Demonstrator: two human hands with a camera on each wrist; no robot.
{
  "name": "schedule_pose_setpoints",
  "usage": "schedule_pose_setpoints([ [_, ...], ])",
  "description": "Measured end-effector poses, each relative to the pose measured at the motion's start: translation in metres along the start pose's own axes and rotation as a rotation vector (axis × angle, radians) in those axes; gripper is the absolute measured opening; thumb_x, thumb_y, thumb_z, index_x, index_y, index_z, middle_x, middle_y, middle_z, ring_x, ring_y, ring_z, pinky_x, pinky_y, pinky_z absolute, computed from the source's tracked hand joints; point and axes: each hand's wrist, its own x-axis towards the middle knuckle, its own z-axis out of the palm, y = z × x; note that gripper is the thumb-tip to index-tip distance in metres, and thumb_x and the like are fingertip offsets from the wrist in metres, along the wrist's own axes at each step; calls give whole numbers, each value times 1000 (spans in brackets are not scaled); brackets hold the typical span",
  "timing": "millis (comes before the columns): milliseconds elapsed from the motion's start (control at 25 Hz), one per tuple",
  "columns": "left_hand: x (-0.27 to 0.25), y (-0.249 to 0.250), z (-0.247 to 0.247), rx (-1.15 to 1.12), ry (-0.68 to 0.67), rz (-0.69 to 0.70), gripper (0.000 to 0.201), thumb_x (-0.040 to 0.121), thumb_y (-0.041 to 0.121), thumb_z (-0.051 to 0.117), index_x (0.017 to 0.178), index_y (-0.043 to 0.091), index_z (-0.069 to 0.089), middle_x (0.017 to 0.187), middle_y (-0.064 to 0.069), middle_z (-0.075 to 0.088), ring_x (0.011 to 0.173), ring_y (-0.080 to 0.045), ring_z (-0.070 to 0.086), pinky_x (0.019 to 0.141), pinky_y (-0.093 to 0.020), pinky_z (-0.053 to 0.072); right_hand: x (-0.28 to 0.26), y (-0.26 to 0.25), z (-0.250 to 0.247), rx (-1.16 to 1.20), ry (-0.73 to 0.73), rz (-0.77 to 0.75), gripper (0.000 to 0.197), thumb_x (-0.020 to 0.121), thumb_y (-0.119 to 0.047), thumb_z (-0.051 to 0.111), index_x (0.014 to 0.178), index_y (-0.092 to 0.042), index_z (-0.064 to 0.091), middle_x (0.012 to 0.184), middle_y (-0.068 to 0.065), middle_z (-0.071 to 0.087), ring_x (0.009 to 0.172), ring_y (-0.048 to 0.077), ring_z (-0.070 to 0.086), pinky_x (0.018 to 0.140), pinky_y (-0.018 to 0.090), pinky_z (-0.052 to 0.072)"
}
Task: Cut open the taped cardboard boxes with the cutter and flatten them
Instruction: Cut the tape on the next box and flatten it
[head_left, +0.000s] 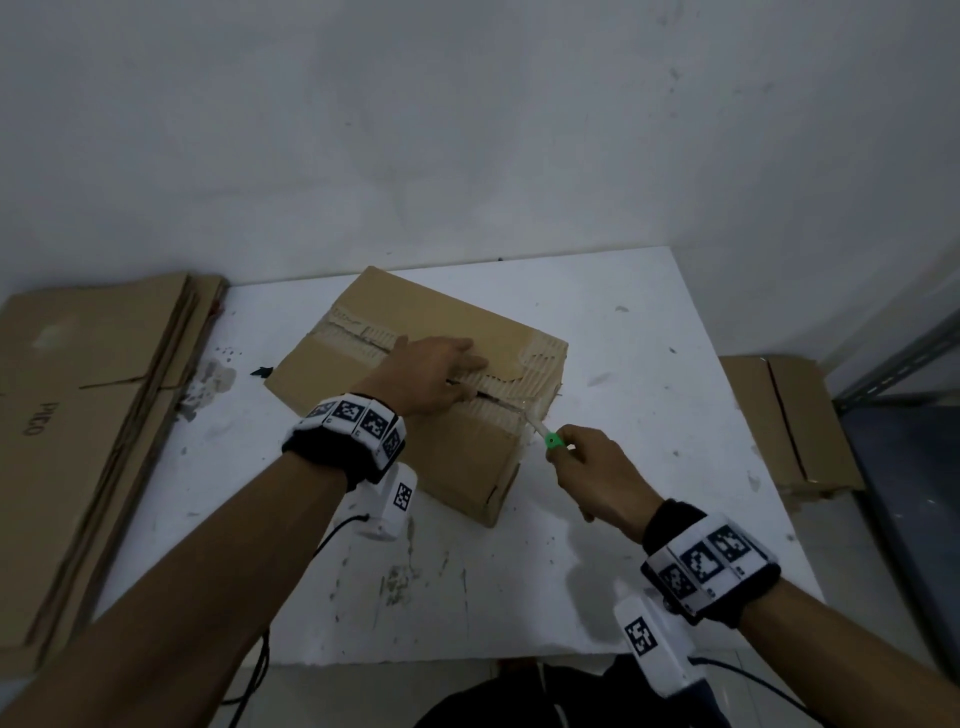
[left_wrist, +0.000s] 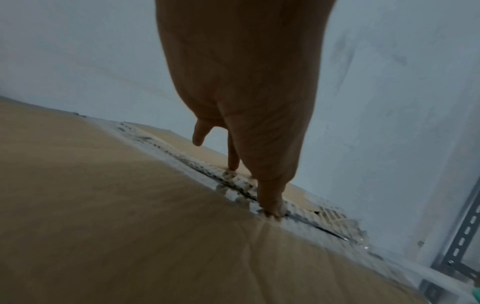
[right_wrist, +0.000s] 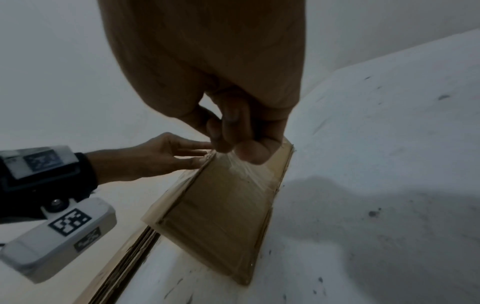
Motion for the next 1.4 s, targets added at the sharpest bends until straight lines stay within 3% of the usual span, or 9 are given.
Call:
schedule_pose_setpoints([
  [120, -2, -5, 5, -45, 63, 58, 38, 98, 43, 56, 133, 30, 63, 152, 3, 47, 136, -22, 47, 109, -57, 35, 4, -5, 0, 78, 26, 55, 30, 101, -18, 44, 96, 8, 58, 67, 12, 45, 47, 20, 42, 48, 32, 43],
  [280, -3, 1, 8, -130, 226, 128, 20, 95, 26, 64, 106, 17, 77, 118, -4, 70, 104, -27, 65, 90, -45, 52, 0, -9, 5, 139, 41, 102, 34, 102, -19, 43, 99, 12, 57, 68, 11, 45, 47, 20, 41, 45, 31, 41],
  [560, -10, 3, 13, -253, 272, 144, 16, 98, 21, 56, 99, 12, 70, 99, -7, 67, 92, -25, 56, 83, -44, 49, 2, -11, -7, 262, 69, 151, 24, 100, -15, 44, 87, -6, 62, 63, 7, 43, 47, 18, 35, 45, 30, 38],
  [640, -13, 5, 16, -248, 316, 141, 20, 95, 28, 50, 95, 16, 67, 88, 0, 65, 83, -22, 53, 83, -47, 48, 0, -8, -7, 212, 55, 142, 25, 101, -18, 44, 90, -4, 62, 64, 6, 44, 43, 17, 35, 45, 29, 37],
  [720, -17, 6, 15, -228, 282, 80, 17, 91, 38, 51, 94, 24, 60, 81, 14, 53, 83, -17, 45, 97, -52, 41, -2, -5, -6, 174, 50, 125, 27, 102, -20, 43, 94, -1, 61, 65, 7, 44, 39, 14, 35, 43, 28, 38],
  [840, -22, 9, 8, -188, 107, 20, 49, 72, 69, 61, 102, 32, 49, 85, 24, 37, 93, -13, 36, 113, -49, 20, -2, -4, -5, 171, 53, 120, 27, 102, -21, 43, 95, -1, 61, 65, 7, 44, 39, 15, 36, 44, 28, 38],
  [960, -21, 14, -2, -195, 6, 11, 81, 53, 81, 75, 118, 40, 50, 93, 22, 41, 100, -12, 34, 106, -43, 19, -3, -5, -5, 165, 49, 107, 26, 102, -20, 44, 94, -3, 61, 65, 7, 44, 40, 15, 36, 43, 28, 39],
  [1160, -11, 23, -13, -45, -37, 30, 68, 52, 80, 77, 95, 30, 63, 91, 8, 44, 94, -16, 36, 103, -44, 27, -7, -1, -4, 68, 46, 40, 28, 102, -24, 44, 94, -2, 59, 63, 6, 45, 47, 16, 38, 45, 29, 39],
  [1400, -12, 19, -9, -90, -52, 65, 90, 40, 90, 67, 105, 29, 61, 120, 6, 40, 108, -14, 32, 106, -51, 30, -4, 0, 4, 97, 14, 54, 27, 103, -24, 44, 96, -2, 58, 67, 9, 48, 43, 17, 44, 45, 30, 46],
])
